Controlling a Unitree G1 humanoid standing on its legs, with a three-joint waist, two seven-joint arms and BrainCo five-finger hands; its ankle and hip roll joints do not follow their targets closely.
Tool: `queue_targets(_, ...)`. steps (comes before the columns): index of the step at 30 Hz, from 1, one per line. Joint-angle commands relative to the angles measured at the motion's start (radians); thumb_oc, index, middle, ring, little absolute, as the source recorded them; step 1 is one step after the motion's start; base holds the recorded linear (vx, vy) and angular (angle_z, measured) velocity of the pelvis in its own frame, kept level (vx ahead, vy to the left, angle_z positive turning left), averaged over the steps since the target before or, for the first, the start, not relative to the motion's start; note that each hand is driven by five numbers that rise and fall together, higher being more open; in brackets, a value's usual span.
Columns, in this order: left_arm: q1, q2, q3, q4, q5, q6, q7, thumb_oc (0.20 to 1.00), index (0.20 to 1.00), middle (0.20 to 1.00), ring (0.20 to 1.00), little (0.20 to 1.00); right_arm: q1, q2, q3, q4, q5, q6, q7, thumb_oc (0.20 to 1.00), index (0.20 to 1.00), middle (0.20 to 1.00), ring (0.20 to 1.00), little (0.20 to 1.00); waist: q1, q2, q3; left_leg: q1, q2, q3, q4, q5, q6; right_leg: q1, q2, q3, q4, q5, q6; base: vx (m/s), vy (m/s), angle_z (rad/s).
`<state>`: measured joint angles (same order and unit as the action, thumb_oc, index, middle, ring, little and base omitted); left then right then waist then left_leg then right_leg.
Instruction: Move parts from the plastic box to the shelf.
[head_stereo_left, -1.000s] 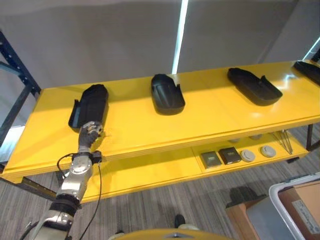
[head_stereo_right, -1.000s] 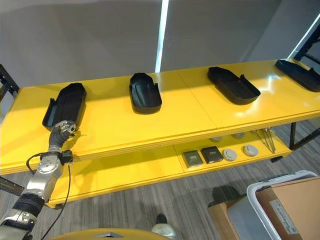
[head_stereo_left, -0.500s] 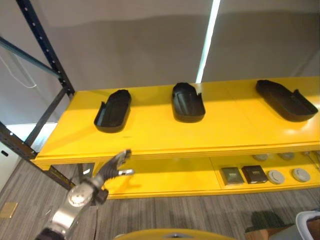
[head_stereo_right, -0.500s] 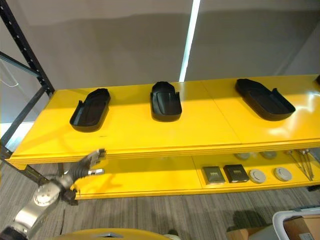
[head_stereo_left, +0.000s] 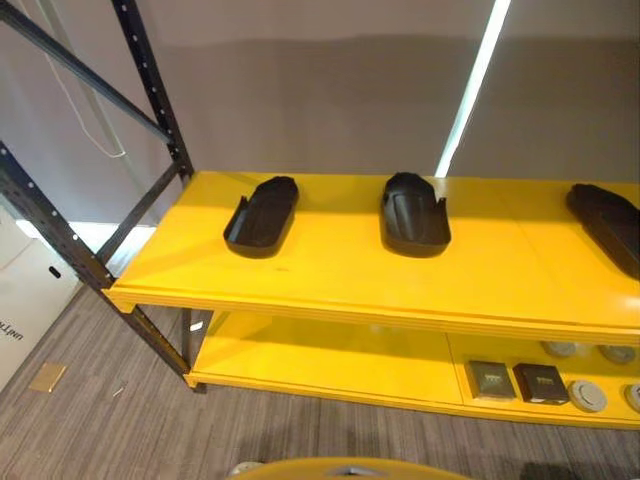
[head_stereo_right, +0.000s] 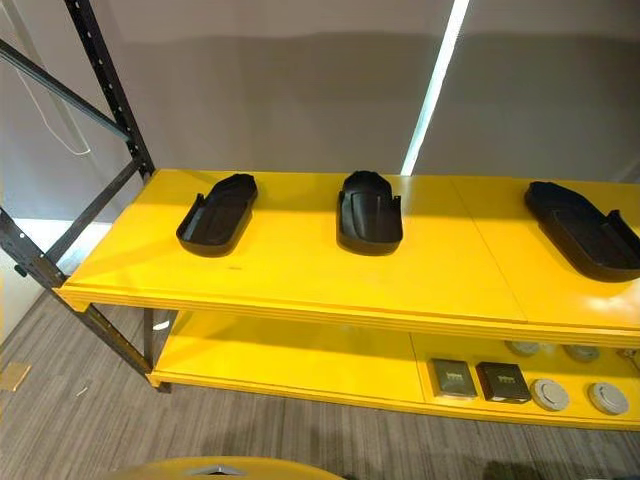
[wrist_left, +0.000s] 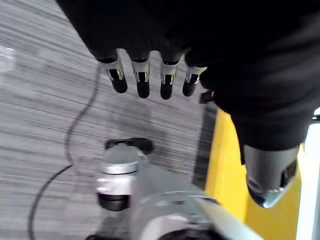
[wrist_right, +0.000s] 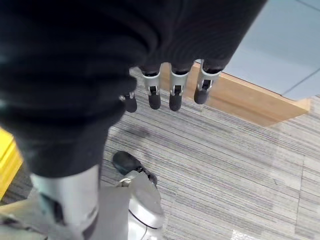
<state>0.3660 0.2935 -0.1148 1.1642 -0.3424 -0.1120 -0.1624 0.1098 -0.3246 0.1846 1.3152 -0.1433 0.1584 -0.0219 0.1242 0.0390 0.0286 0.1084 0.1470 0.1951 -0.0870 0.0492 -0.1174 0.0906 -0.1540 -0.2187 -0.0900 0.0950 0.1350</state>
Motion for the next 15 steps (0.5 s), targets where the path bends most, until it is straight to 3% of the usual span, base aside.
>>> queue_targets(1, -0.128, 0.019, 0.039, 0.014, 0.034, -0.077, -0.008, 1.000, 1.000, 1.000, 1.000, 1.000, -0.066, -0.006, 0.020, 0.039, -0.005, 0.028, 0.015, 1.000, 1.000, 1.000, 1.000, 1.000, -0.017, -0.012, 0.056, 0.004, 0.021, -0.002, 0.010, -0.035, 0.044, 0.037, -0.045, 0.009, 0.003, -0.053, 0.016, 0.02, 0.000, 0.05)
queue_targets(6, -0.192, -0.035, 0.009, 0.028, 0.045, -0.104, -0.008, 1.000, 1.000, 1.000, 1.000, 1.000, -0.056, 0.031, 0.037, 0.036, -0.010, 0.033, -0.015, 1.000, 1.000, 1.000, 1.000, 1.000, -0.032, -0.030, 0.051, 0.009, 0.018, 0.005, 0.008, -0.043, 0.046, 0.031, -0.045, 0.018, 0.003, -0.049, 0.014, 0.00, -0.001, 0.01)
queue_targets(15, -0.236, -0.042, 0.003, 0.020, 0.006, -0.127, 0.013, 1.000, 1.000, 1.000, 1.000, 1.000, -0.056, 0.043, 0.056, 0.039, 0.009, 0.032, -0.025, 1.000, 1.000, 1.000, 1.000, 1.000, -0.045, -0.045, 0.049, 0.015, 0.023, 0.020, 0.004, -0.044, 0.044, 0.026, -0.042, 0.026, 0.003, -0.046, 0.016, 0.00, -0.009, -0.05)
